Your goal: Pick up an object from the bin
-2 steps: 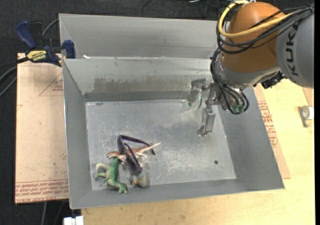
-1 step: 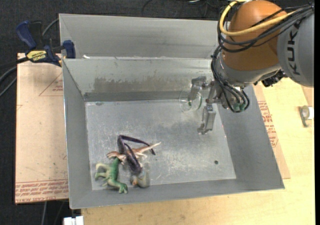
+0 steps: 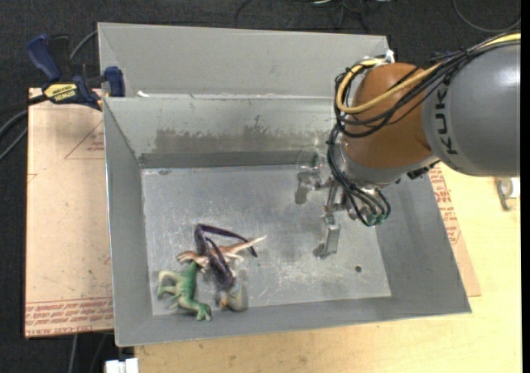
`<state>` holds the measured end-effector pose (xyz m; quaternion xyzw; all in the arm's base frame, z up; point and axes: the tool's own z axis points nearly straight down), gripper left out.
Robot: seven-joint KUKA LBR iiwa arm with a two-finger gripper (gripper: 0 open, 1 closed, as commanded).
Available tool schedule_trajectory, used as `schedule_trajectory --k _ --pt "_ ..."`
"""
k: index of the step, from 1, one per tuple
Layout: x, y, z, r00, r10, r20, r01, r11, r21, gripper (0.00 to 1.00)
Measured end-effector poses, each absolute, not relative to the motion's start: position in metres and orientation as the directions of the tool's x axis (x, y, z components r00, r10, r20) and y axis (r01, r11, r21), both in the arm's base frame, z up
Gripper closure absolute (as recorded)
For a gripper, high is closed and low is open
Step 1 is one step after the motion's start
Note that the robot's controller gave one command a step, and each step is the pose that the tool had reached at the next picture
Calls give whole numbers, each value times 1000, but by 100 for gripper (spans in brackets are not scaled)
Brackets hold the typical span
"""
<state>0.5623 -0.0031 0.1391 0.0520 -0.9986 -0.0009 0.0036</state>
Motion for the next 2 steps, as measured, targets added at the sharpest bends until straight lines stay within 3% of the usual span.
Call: schedule_trajectory --k 1,2 --pt "557 9 147 -1000 11 -3 11 1000 2 0" --pt "567 76 81 -989 -148 5 -148 989 4 0"
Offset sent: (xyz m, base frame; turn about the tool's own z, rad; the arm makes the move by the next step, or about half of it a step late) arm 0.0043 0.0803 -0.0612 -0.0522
